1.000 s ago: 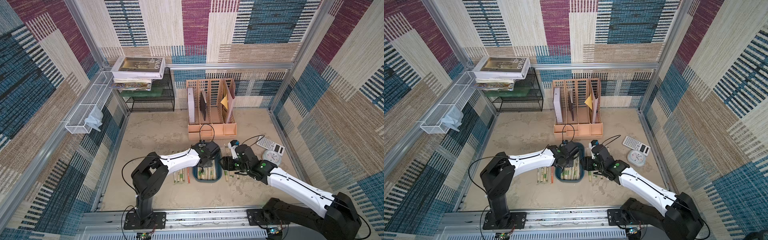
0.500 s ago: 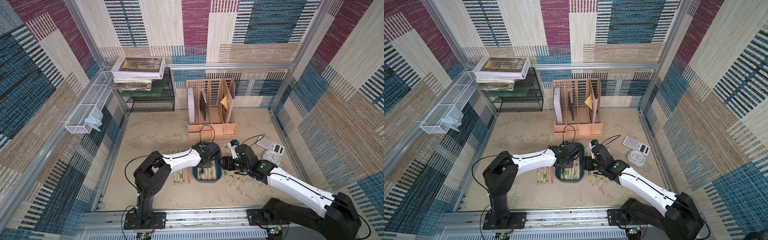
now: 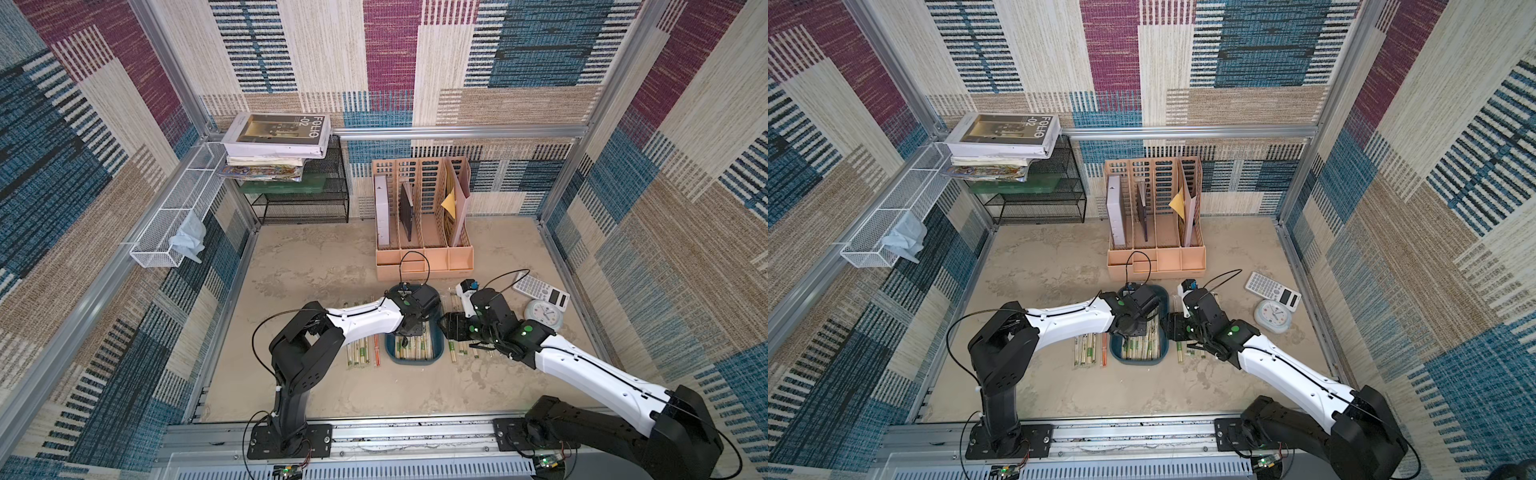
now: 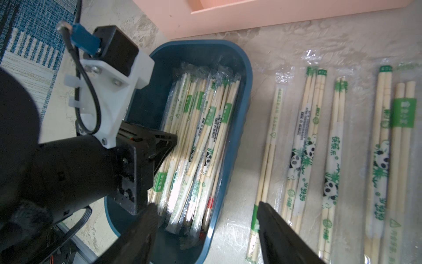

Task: Take the paired disposable chopsticks out of the storage box
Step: Pick up the paired disposable chopsticks from the storage box, then place the paired disposable chopsticks at the center of the board.

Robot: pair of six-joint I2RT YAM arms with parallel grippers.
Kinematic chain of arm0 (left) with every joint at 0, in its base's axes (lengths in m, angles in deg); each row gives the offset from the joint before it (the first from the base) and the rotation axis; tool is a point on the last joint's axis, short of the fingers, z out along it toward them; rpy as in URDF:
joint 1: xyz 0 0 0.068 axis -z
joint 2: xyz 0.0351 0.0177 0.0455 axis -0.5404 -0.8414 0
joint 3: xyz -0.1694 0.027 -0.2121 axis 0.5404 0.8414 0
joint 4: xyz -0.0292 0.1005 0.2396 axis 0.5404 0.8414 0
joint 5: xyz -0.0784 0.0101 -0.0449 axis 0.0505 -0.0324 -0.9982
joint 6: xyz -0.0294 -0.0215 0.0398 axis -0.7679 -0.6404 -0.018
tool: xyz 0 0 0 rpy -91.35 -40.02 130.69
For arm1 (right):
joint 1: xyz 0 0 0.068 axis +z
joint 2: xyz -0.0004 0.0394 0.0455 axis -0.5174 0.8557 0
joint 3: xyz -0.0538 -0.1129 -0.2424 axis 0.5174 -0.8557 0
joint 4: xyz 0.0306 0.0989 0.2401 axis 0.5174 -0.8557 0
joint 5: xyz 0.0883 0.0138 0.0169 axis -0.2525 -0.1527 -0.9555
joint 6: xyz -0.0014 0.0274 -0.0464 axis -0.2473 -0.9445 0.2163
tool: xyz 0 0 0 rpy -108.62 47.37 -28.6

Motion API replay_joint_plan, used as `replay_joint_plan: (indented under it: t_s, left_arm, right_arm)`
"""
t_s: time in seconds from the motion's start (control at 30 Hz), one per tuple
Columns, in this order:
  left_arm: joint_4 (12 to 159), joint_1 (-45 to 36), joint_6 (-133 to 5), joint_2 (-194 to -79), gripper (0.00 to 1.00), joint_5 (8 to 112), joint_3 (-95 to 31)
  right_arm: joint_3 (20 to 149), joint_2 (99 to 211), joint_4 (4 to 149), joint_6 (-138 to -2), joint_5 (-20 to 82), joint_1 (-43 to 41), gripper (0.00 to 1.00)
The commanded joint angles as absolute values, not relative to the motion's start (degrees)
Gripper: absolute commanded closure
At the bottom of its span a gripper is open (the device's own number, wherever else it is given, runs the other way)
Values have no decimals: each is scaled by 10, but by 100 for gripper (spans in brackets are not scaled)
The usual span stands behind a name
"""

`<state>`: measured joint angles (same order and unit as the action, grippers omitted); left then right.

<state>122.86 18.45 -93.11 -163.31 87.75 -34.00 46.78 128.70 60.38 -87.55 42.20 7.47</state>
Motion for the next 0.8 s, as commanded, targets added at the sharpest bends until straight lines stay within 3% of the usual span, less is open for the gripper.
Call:
replay_joint_plan:
  t_s: [0.0,0.4,0.77]
  left_arm:
    - [1234,184,-926,-1615,88,880,-343]
    - [1258,183,-908,-1534,93,898,-337]
    - [1310,134,-901,-1393,95,922,-229]
  right_arm:
    - [474,1286,598,-872,419,75,28]
    - [494,1307,606,-873,410,85,28]
    - [576,1387,604,-902,385,111,28]
